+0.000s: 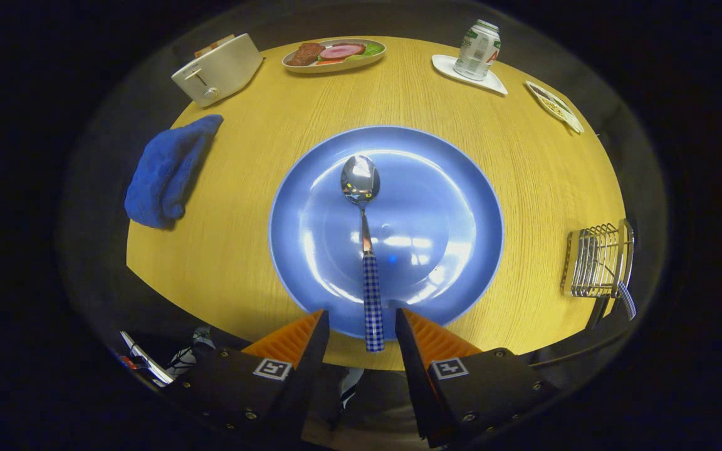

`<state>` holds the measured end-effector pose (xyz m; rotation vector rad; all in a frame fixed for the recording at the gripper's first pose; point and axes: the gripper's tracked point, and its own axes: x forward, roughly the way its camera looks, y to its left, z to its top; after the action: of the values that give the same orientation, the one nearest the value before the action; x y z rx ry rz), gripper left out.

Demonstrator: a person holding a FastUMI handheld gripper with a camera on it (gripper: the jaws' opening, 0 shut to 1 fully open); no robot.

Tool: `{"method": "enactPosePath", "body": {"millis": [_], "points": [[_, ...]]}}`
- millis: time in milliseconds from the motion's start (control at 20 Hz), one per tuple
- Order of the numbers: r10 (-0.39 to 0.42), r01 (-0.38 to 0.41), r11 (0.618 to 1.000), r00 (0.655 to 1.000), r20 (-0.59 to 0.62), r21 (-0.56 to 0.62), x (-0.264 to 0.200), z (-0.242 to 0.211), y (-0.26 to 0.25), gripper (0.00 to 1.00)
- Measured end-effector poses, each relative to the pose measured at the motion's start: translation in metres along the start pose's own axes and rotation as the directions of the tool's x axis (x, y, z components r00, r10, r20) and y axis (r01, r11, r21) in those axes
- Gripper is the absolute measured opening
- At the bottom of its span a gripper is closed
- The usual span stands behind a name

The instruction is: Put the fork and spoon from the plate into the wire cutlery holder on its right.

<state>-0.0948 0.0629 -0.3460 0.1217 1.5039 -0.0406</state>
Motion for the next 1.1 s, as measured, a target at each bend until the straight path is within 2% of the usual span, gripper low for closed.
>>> {"method": "enactPosePath", "body": {"millis": [150,400,450,500,600,700,950,1100], "points": [[-0.009,0.009,1.000,1.000,0.001,0.004,0.002,0.005,-0.006,0.66],[-0.021,0.020,1.000,0.998,-0.065,-0.010,0.027,-0.004,-0.013,0.66],[-0.011,0.010,1.000,0.994,-0.109,-0.014,0.024,-0.011,-0.012,0.16],[-0.013,0.010,1.000,0.991,-0.130,-0.022,0.018,-0.013,-0.010,0.22],[-0.013,0.005,0.999,0.990,-0.143,-0.054,0.013,-0.013,-0.012,0.24],[-0.024,0.016,0.998,0.992,-0.123,-0.067,0.011,-0.008,-0.015,0.02],[-0.012,0.000,0.996,0.992,-0.123,-0.094,-0.003,-0.008,-0.024,0.02],[0.001,-0.021,0.993,0.985,-0.170,-0.114,-0.026,-0.019,-0.033,0.02]]}}
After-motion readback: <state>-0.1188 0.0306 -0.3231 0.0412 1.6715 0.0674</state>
